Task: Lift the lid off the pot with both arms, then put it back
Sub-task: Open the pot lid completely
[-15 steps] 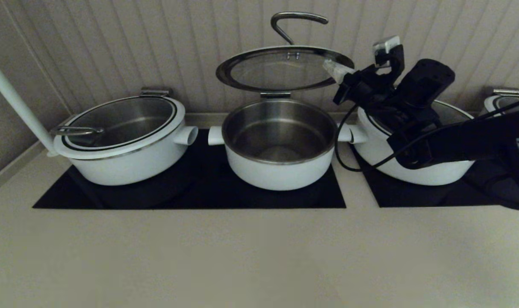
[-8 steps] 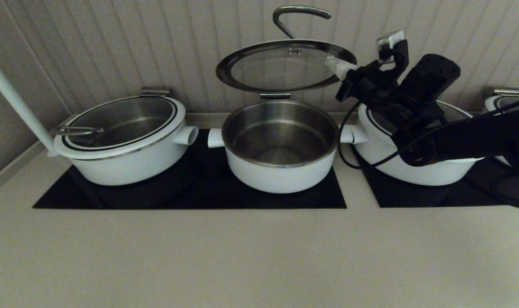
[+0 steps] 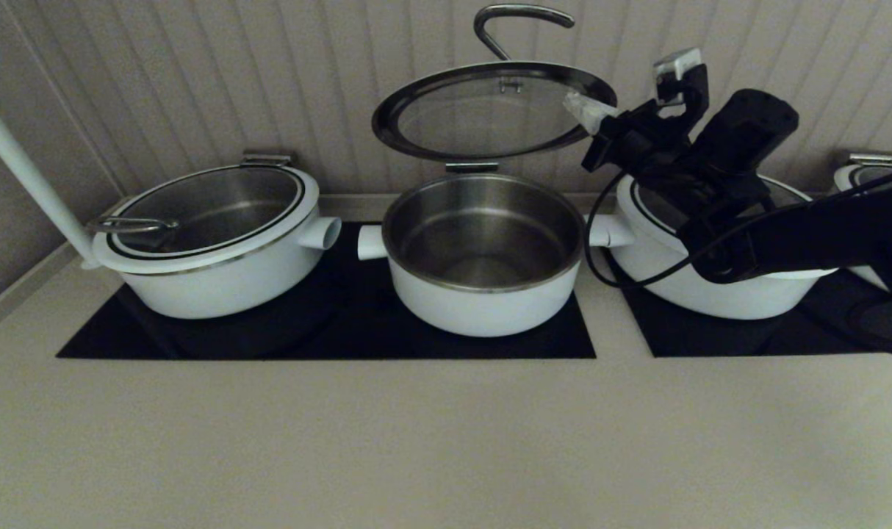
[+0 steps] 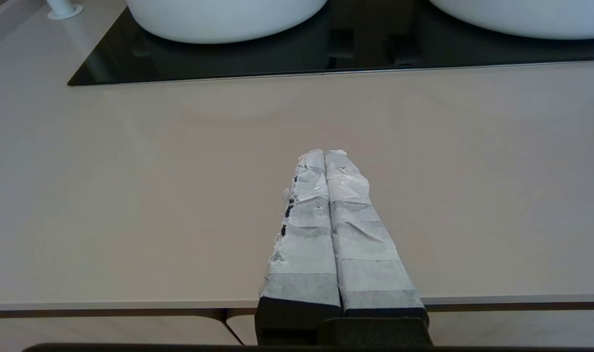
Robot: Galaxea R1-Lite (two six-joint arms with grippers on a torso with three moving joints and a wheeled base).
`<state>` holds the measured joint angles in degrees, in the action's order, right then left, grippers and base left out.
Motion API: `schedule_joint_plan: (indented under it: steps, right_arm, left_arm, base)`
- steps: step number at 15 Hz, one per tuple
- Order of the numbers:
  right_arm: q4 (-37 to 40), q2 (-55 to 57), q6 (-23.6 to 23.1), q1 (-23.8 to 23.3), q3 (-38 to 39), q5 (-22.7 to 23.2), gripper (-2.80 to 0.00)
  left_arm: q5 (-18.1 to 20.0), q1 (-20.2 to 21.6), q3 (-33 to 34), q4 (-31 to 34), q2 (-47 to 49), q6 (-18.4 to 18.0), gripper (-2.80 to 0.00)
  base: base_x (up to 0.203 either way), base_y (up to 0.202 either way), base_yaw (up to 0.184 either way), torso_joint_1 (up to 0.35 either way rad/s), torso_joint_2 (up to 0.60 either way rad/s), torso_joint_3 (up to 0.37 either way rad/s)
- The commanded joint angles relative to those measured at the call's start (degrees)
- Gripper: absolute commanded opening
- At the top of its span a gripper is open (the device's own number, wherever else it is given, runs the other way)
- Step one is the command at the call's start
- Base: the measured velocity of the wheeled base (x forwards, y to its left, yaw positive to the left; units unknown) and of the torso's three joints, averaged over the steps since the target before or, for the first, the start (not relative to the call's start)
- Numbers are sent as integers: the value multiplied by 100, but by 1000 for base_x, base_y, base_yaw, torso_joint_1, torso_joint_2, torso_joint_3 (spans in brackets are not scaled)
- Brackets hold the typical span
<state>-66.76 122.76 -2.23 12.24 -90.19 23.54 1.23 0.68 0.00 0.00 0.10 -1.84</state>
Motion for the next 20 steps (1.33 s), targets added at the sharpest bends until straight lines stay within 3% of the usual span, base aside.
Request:
schedule_joint_plan:
  steps: [1, 20]
  right_arm:
    - [-54, -15, -5, -9, 1, 1, -280]
    - [751, -507, -172, -160, 731, 37, -280]
  left_arm:
    - [0, 2, 0, 0, -10, 0, -280]
    - [0, 2, 0, 0, -10, 0, -280]
  base:
    - [0, 0, 0, 0, 0, 0]
    - [0, 0, 0, 0, 0, 0]
